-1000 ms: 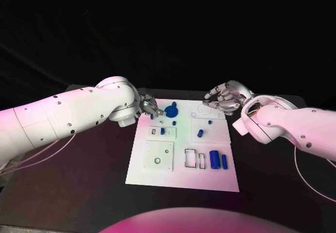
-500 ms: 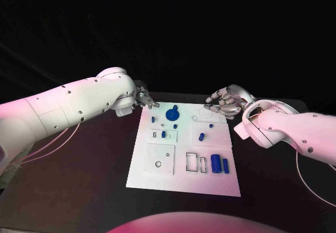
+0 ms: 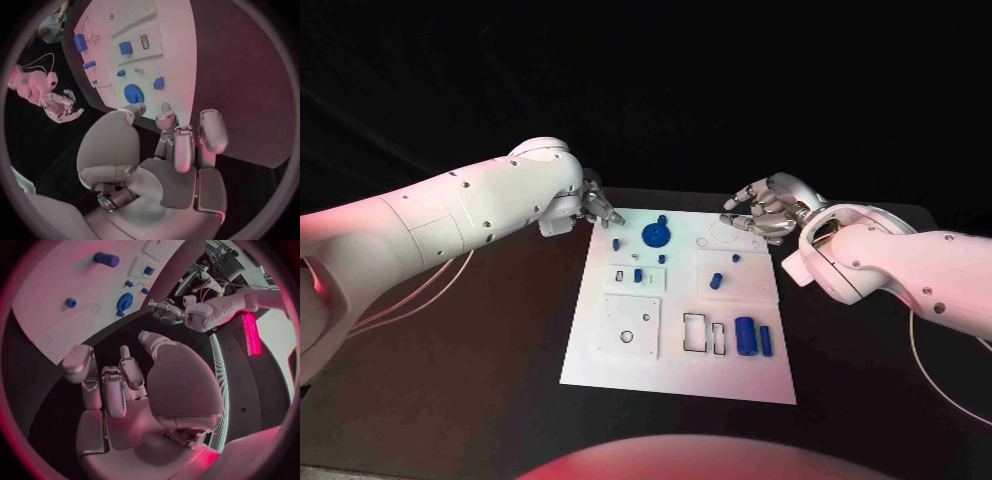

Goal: Assemble the parts on the task board

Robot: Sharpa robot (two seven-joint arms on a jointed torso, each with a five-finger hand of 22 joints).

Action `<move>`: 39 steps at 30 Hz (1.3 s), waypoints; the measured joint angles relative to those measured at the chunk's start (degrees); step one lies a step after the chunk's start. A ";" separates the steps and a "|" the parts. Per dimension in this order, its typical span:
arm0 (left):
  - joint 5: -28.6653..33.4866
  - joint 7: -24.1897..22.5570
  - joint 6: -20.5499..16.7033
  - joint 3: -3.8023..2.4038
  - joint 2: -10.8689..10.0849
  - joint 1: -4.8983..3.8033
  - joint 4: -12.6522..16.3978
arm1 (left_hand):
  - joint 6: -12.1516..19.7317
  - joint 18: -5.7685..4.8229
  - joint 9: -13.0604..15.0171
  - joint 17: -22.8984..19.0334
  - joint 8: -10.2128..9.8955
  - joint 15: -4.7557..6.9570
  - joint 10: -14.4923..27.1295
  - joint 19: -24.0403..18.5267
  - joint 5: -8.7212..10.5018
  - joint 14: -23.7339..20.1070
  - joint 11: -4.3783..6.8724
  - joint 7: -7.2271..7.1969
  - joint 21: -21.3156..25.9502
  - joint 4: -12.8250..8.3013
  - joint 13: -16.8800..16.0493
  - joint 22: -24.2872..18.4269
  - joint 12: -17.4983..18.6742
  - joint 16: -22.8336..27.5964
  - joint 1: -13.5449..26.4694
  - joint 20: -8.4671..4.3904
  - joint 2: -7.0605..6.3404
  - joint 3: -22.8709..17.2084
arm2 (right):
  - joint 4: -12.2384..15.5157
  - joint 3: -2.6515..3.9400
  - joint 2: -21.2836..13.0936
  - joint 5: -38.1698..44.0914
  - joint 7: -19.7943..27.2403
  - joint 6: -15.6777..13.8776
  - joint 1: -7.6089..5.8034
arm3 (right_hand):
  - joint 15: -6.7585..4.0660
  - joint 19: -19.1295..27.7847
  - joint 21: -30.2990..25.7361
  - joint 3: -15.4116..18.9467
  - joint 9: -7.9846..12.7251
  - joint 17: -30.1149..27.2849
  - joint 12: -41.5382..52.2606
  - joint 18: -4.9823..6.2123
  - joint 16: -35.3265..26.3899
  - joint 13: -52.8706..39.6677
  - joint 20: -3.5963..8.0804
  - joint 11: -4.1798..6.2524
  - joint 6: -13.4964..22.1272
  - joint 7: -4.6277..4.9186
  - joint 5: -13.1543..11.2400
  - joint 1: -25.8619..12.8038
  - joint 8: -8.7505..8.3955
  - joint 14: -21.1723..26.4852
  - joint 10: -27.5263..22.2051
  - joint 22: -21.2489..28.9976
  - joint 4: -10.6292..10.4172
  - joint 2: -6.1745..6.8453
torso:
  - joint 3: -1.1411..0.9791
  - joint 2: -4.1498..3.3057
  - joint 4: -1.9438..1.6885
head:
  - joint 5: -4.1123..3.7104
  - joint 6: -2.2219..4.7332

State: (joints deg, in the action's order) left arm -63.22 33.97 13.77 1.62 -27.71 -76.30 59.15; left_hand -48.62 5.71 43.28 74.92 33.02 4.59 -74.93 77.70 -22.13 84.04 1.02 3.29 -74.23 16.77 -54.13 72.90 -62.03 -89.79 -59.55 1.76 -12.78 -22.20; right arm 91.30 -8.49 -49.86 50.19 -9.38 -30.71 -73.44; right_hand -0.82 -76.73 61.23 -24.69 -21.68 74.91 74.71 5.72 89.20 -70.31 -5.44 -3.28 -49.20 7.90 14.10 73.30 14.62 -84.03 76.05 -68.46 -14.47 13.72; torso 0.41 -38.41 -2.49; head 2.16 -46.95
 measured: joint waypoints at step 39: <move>2.59 -2.33 3.06 1.78 2.14 0.85 -2.97 | -4.27 0.01 -10.75 -0.01 -12.97 -1.44 0.36 0.01 3.80 0.00 -1.22 1.30 0.62 -0.18 -0.43 0.82 -0.71 0.00 -3.29 1.44 3.39 1.73 | -0.50 -0.01 0.71 0.03 0.07 -0.39 0.09 | 0.00 0.00 -0.22 -0.16 -0.03 0.00 0.00 0.00 0.00 0.17 0.00 0.00 0.19 0.19 0.00 0.00 0.23 0.00 0.00 0.06 -0.16 0.00 | -0.10 0.10 -0.02 | 0.25 0.02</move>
State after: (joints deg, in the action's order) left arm -60.63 31.64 16.84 3.41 -25.58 -75.45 56.19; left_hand -52.90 5.72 32.53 74.91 20.05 3.15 -74.56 77.71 -18.33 84.04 -0.21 4.59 -73.61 16.59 -54.56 73.72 -62.73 -89.79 -62.84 3.20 -9.39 -20.47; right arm 90.80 -8.50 -49.15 50.22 -9.31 -31.10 -73.35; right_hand -0.82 -76.73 61.01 -24.85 -21.71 74.90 74.71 5.72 89.20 -70.14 -5.44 -3.28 -49.01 8.09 14.10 73.30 14.85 -84.03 76.05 -68.40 -14.63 13.72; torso 0.30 -38.30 -2.51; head 2.41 -46.93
